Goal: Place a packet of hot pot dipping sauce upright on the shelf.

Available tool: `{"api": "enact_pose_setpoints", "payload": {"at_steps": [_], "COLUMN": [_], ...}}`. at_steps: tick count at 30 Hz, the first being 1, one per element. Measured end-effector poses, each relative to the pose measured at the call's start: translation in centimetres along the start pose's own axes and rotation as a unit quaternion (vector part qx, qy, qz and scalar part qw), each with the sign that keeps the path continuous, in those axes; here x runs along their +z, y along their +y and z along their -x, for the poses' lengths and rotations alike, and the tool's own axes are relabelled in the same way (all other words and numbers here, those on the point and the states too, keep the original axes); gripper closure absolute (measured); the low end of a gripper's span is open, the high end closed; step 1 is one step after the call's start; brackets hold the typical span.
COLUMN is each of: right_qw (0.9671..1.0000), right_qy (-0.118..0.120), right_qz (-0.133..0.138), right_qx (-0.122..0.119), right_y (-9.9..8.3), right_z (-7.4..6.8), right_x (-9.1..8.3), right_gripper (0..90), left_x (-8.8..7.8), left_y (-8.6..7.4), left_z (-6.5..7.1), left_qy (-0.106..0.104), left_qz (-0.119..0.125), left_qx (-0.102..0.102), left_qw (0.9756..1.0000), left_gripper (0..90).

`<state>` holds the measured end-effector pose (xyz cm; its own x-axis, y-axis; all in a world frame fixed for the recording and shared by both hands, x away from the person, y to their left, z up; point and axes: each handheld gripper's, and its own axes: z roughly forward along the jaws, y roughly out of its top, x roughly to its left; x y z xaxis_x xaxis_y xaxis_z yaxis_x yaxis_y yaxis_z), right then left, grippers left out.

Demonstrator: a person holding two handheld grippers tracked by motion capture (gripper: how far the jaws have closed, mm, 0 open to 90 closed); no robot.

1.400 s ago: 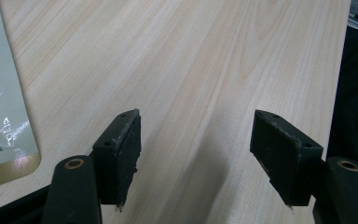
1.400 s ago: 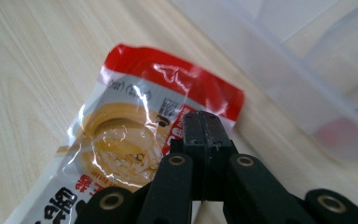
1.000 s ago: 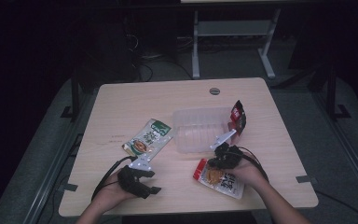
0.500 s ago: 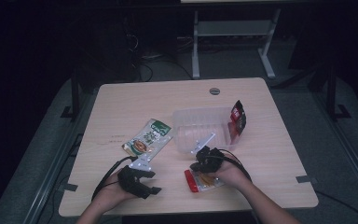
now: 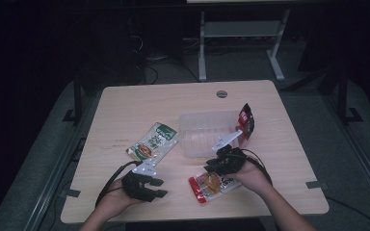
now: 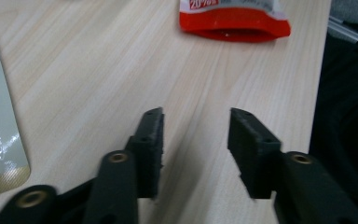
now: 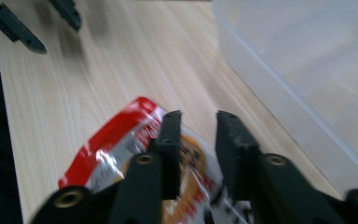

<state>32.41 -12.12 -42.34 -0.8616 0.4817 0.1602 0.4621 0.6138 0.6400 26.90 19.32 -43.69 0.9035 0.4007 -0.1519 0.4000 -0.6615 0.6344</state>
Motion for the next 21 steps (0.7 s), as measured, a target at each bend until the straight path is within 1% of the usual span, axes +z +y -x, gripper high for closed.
{"api": "enact_pose_setpoints", "payload": {"at_steps": [1,3,6,7,8,9,11,12,15,18,21], "right_qw": [0.9999,0.9998,0.999,0.9988,0.9983,0.998,0.9969,0.9962,0.9941,0.9907,0.989], "right_qy": [-0.002,-0.007,-0.017,-0.02,-0.023,-0.025,-0.035,-0.038,-0.041,-0.04,-0.041], "right_qz": [0.006,0.011,0.02,0.023,0.026,0.03,0.032,0.033,0.041,0.049,0.051], "right_qx": [0.009,0.016,0.036,0.039,0.048,0.05,0.063,0.071,0.092,0.12,0.132], "right_y": [-0.5,-1.1,-2.2,-2.5,-3.0,-3.4,-4.2,-4.7,-6.0,-7.3,-8.3], "right_z": [0.2,0.4,0.7,0.8,0.9,1.0,1.1,1.2,1.6,2.0,2.2], "right_x": [-0.6,-1.4,-2.7,-3.0,-3.5,-3.9,-4.5,-4.8,-5.6,-6.4,-6.7], "right_gripper": [65.4,60.5,53.0,51.2,49.3,47.4,43.7,43.6,43.4,43.3,43.1], "left_x": [-0.1,-0.1,0.0,0.1,0.2,0.3,0.6,0.8,1.6,2.7,3.7], "left_y": [0.1,0.3,0.8,1.0,1.3,1.5,2.0,2.3,3.2,4.1,5.0], "left_z": [0.0,0.3,0.6,0.8,1.0,1.2,1.5,1.7,2.1,2.4,2.5], "left_qy": [0.0,-0.003,-0.019,-0.029,-0.034,-0.037,-0.042,-0.047,-0.054,-0.054,-0.057], "left_qz": [0.0,0.009,0.016,0.02,0.021,0.021,0.018,0.019,0.016,0.012,0.01], "left_qx": [0.003,-0.001,-0.002,-0.002,0.004,0.005,0.014,0.013,0.022,0.032,0.038], "left_qw": [1.0,1.0,0.9997,0.9994,0.9992,0.9991,0.9988,0.9986,0.9982,0.9979,0.9976], "left_gripper": [64.2,70.1,82.4,85.5,87.9,89.5,89.6,89.6,89.6,89.7,89.6]}}
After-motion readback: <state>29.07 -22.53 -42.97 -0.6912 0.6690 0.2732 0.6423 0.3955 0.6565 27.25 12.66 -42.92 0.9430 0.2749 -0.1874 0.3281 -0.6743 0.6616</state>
